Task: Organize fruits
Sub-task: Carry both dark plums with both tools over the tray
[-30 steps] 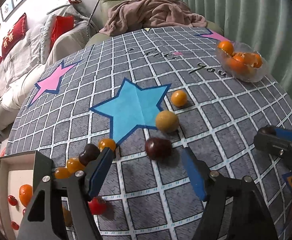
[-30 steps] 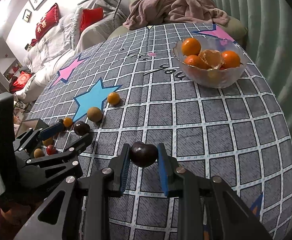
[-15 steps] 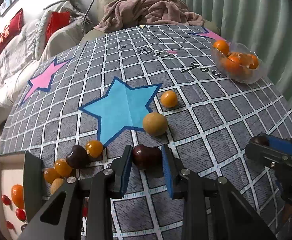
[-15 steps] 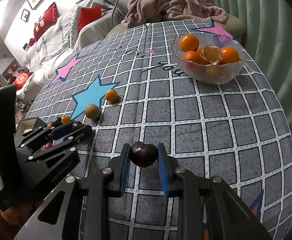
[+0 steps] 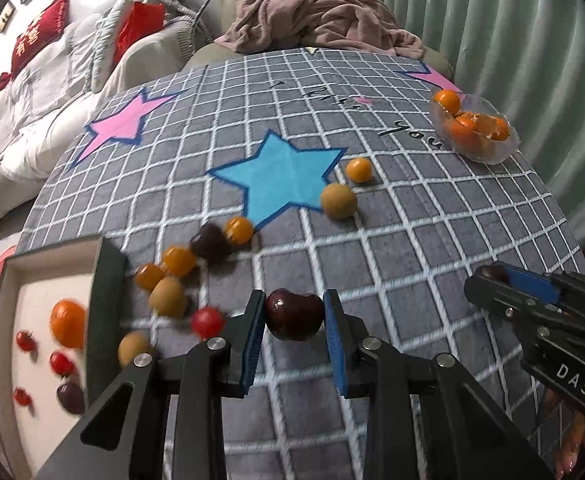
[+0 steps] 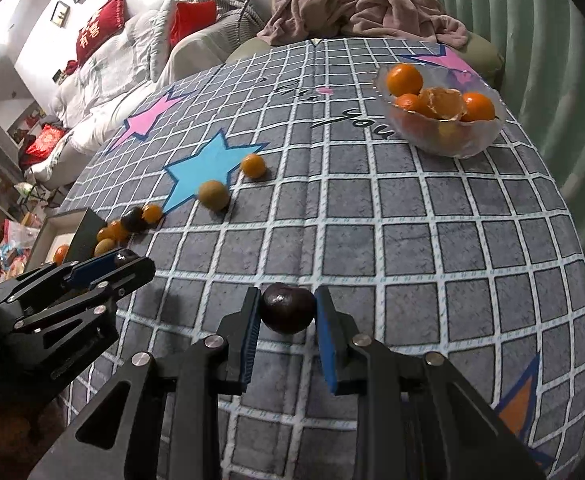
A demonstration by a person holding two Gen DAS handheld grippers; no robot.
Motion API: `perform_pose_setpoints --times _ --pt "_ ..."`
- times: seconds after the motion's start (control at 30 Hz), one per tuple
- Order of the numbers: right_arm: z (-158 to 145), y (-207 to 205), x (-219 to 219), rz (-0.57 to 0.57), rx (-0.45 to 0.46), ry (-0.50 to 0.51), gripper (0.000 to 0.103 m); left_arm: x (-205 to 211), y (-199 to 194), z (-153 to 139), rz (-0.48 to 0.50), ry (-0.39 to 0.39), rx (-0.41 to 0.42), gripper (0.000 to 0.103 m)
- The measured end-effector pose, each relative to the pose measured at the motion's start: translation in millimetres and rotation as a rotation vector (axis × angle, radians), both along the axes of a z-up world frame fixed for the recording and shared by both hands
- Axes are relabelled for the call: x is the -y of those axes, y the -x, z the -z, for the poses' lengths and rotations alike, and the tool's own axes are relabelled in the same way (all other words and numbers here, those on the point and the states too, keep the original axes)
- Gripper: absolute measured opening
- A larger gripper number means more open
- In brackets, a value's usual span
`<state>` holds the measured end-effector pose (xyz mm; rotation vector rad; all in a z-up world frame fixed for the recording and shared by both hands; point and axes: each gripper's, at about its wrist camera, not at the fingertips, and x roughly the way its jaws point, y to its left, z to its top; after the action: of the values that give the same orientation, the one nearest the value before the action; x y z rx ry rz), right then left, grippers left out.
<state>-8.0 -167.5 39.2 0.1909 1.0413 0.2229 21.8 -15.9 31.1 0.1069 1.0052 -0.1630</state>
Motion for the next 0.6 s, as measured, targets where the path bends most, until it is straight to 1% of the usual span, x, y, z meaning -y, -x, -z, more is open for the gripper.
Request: perform_pose_setpoints --times 0.3,0.6 --pt "-11 20 -31 -0.044 -0.006 0.009 0.029 -36 35 -5 -0.07 -0.028 -0.017 0.031" --pt "-26 35 -65 -0.086 0.01 0.043 0.029 -72 55 -10 -0.129 -0.008 -0.017 0.031"
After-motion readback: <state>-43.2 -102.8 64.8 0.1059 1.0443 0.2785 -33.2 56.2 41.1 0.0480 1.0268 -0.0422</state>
